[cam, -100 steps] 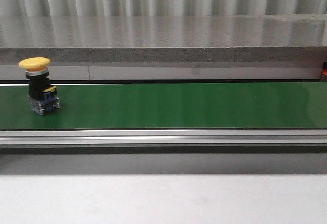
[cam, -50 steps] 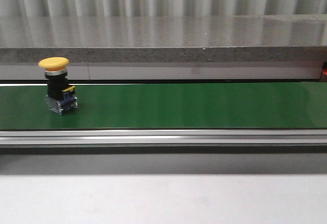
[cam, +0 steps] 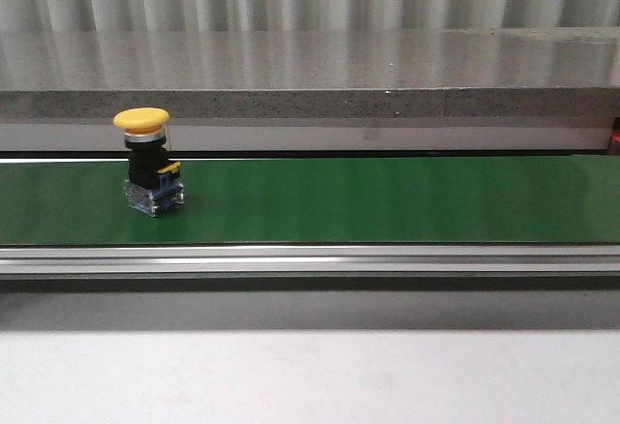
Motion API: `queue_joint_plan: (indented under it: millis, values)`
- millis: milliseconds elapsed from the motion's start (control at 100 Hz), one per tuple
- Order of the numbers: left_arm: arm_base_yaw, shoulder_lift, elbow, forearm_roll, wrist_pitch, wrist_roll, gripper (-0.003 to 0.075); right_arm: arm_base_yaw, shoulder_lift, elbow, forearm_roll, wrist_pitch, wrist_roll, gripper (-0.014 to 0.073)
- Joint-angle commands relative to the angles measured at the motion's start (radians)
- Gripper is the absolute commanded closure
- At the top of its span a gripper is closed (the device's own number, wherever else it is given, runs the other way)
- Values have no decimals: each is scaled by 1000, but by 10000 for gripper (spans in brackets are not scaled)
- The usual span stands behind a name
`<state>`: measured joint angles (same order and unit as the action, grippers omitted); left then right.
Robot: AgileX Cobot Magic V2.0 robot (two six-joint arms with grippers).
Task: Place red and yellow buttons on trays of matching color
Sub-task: 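Grasp the red button with the right gripper and lower it into the red tray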
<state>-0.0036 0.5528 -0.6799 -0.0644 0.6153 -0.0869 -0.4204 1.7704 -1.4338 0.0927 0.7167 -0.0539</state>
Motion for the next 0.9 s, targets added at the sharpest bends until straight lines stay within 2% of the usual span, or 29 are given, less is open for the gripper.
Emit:
queue_joint_plan:
  millis: [0,260,470,520,670,710,780,890]
  values:
    - [-6,1,-26,-11,-75,0,740,-6,13,-59,0,-69,-8,411]
    - [-6,1,-26,-11,-75,0,740,-8,130,-75,-2,-138,-8,411]
    - [-6,1,-26,-11,-75,0,740,-9,153,-75,-8,-148,-8,395]
    - [-6,1,-26,-11,-75,0,740,-9,153,-75,-8,-147,-9,347]
    - [-6,1,-26,-11,-75,0,740,-9,153,-75,-9,-145,-12,45]
    - [-6,1,-26,-11,-75,0,740,-9,153,-75,-9,-145,-12,-5]
    - [-6,1,-26,-11,-75,0,740,-9,153,-75,-9,-147,-12,-62]
    - [-6,1,-26,-11,-75,0,740,-9,143,-84,-9,-141,-12,-62]
